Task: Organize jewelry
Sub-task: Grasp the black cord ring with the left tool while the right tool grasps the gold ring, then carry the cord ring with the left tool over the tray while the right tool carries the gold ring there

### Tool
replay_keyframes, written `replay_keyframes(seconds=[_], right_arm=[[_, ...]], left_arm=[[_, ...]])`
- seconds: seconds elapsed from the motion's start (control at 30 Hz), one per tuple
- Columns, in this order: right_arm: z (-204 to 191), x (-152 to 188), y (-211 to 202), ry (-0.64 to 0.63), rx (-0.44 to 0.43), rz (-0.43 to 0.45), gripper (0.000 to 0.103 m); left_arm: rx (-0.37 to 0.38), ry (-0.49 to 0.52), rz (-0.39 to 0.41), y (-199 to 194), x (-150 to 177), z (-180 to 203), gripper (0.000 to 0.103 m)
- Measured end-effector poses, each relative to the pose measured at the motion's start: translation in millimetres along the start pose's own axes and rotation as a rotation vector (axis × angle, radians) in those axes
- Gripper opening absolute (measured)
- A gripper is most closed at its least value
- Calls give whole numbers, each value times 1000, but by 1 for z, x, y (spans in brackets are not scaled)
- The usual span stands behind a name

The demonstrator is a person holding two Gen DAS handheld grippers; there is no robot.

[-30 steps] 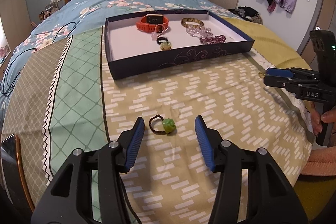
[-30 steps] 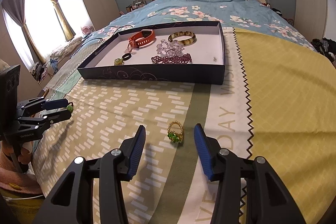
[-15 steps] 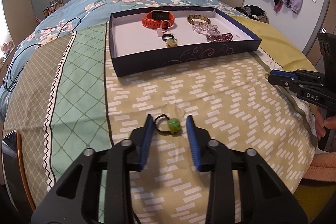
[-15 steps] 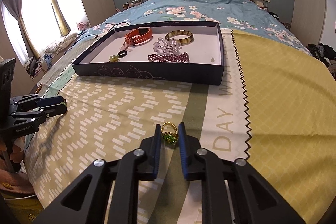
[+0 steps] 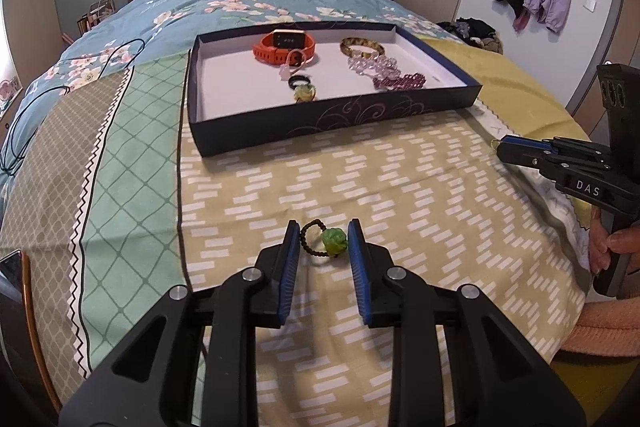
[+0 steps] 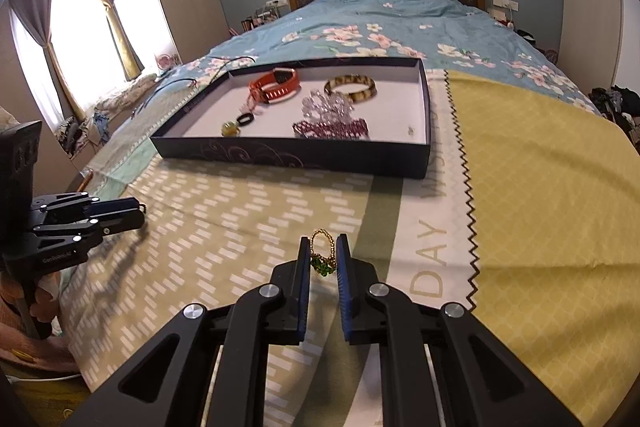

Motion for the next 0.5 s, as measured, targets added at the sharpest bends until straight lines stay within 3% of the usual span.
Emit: replay_keyframes(seconds=[0.5], right_arm=[[-12, -24, -4, -4, -51, 77, 11]], left_arm=[[8, -4, 102, -23, -28, 9, 25]])
Point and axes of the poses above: each gripper's, at about its wrist camera, not at the fingertips, and y roughly the way its jaws point, z to its right, x to its underside, the point moved 9 cm from there along y, roughly the way its jaws point, and after that the axes turned 14 degrees about -x, right-handed, at the moved point
